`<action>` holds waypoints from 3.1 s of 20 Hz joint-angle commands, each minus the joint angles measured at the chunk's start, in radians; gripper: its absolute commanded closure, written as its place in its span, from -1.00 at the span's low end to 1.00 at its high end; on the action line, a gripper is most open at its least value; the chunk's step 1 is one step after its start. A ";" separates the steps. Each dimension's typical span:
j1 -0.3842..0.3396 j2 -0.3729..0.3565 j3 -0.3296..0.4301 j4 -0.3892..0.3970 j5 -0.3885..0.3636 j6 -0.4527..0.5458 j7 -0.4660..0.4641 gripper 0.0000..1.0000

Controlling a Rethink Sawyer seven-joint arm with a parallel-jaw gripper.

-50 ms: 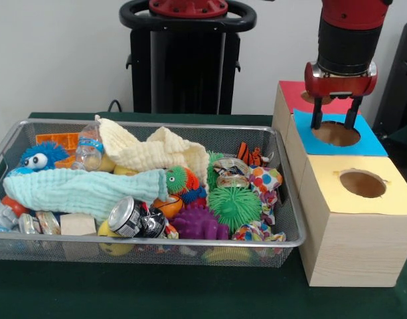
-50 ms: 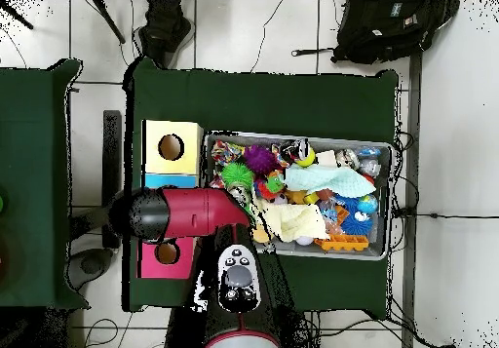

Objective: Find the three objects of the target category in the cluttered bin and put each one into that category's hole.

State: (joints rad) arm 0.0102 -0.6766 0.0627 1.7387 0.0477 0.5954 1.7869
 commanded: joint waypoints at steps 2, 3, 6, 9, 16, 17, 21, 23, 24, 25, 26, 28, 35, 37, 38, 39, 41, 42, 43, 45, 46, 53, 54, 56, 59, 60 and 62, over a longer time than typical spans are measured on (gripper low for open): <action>-0.006 0.051 0.022 0.013 0.012 -0.006 0.151 -1.00; -0.004 0.044 0.017 0.015 0.009 -0.002 0.151 -1.00; -0.006 0.029 0.004 0.011 -0.001 0.014 0.146 -1.00; -0.006 0.000 -0.013 0.000 -0.007 0.058 0.142 -1.00; -0.044 -0.015 -0.022 -0.042 -0.026 0.136 0.086 -1.00; -0.050 -0.011 -0.025 -0.055 -0.035 0.148 0.072 -1.00; -0.074 0.009 -0.029 -0.101 -0.066 0.182 0.034 -1.00; -0.083 0.011 -0.027 -0.124 -0.079 0.207 0.025 -1.00; -0.089 0.013 -0.023 -0.130 -0.083 0.214 0.020 -1.00; -0.097 0.015 -0.018 -0.137 -0.086 0.217 0.014 -1.00; -0.102 0.018 -0.014 -0.140 -0.090 0.217 0.010 -1.00; -0.113 0.032 -0.007 -0.163 -0.103 0.222 -0.003 -1.00; -0.170 0.027 0.020 -0.130 -0.144 0.183 -0.043 -1.00; -0.200 0.019 0.032 -0.104 -0.149 0.166 -0.063 -1.00; -0.208 0.016 0.035 -0.099 -0.154 0.161 -0.067 -1.00; -0.215 0.008 0.035 -0.093 -0.161 0.154 -0.072 -1.00; -0.228 -0.005 0.036 -0.088 -0.173 0.159 -0.079 -1.00; -0.236 -0.007 0.040 -0.088 -0.177 0.162 -0.082 -1.00; -0.247 -0.006 0.044 -0.084 -0.183 0.157 -0.089 -1.00; -0.265 -0.009 0.051 -0.078 -0.196 0.156 -0.099 -1.00; -0.275 -0.009 0.060 -0.078 -0.201 0.155 -0.107 -1.00; -0.326 -0.020 0.091 -0.056 -0.226 0.147 -0.125 -1.00; -0.332 -0.019 0.095 -0.057 -0.230 0.147 -0.128 -1.00; -0.347 -0.016 0.109 -0.052 -0.236 0.142 -0.138 -1.00; -0.362 -0.016 0.121 -0.041 -0.252 0.131 -0.138 -1.00; -0.366 -0.016 0.125 -0.041 -0.257 0.131 -0.137 -1.00; -0.374 -0.013 0.129 -0.042 -0.272 0.123 -0.136 -1.00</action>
State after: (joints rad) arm -0.3278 -0.7004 0.0785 1.6367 -0.1609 0.7285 1.7869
